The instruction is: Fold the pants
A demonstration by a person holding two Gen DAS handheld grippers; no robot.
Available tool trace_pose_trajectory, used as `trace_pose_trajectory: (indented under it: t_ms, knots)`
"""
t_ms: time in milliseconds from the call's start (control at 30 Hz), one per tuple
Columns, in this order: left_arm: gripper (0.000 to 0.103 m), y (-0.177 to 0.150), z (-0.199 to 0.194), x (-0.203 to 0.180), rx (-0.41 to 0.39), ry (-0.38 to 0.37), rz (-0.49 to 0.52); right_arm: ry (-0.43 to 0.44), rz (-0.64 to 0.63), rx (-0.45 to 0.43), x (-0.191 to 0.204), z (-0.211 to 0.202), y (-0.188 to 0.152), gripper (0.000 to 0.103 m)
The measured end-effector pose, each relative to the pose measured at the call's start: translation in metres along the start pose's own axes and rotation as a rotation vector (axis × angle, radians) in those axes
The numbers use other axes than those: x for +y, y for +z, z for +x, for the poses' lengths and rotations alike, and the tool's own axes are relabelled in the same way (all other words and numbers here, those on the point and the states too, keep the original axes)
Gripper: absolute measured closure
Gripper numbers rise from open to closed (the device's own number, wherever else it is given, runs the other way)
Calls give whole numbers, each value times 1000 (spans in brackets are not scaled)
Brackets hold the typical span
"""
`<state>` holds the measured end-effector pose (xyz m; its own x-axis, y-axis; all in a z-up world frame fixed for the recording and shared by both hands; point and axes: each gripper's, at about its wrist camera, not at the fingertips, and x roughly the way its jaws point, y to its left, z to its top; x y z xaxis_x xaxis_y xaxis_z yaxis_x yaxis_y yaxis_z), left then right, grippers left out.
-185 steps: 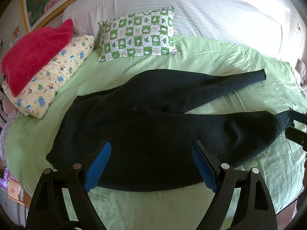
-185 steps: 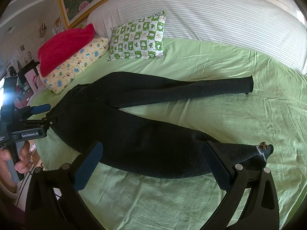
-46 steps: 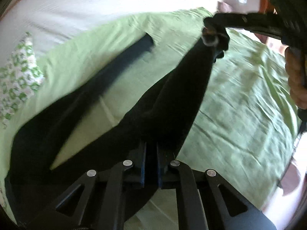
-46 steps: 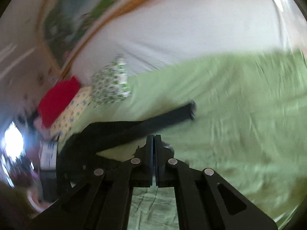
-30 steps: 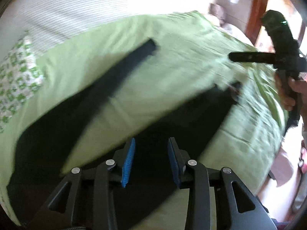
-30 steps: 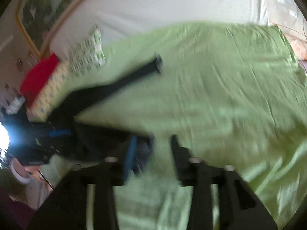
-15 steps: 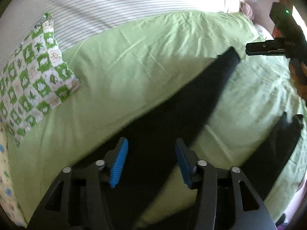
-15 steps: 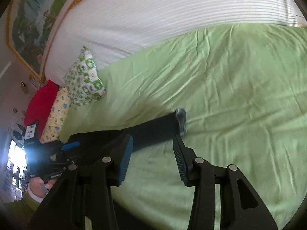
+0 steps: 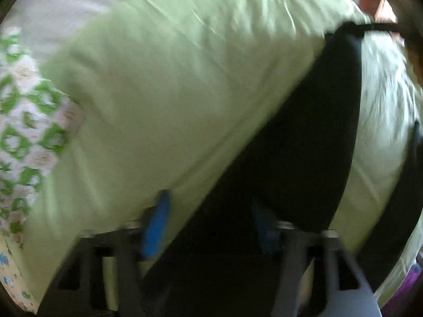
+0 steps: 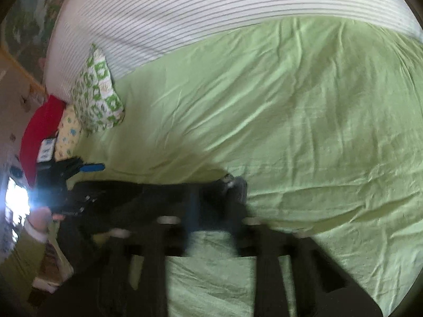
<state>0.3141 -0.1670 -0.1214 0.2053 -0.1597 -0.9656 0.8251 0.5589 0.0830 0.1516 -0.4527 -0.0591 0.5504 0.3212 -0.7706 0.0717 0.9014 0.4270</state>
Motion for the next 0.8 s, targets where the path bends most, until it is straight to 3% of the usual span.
trace_pose_trajectory:
  t_ms: [67, 100, 167, 300, 567, 800]
  knots:
    - [96, -2, -1, -8, -9, -16, 22, 0, -26, -29, 5, -10, -4, 100]
    - [98, -3, -3, -14, -11, -16, 38, 1, -30, -38, 6, -13, -5, 100]
    - [99, -7, -13, -24, -32, 12, 52, -4, -47, -59, 10, -24, -10, 100]
    - [99, -23, -43, -39, -96, -3, 31, -7, -76, -94, 16, -46, -24, 100]
    - [100, -64, -101, -82, -202, -82, -22, -11, -111, -135, 24, -76, -62, 100]
    - [100, -100, -121, -123, -244, -157, -47, 21, -141, -182, 27, -102, -105, 100]
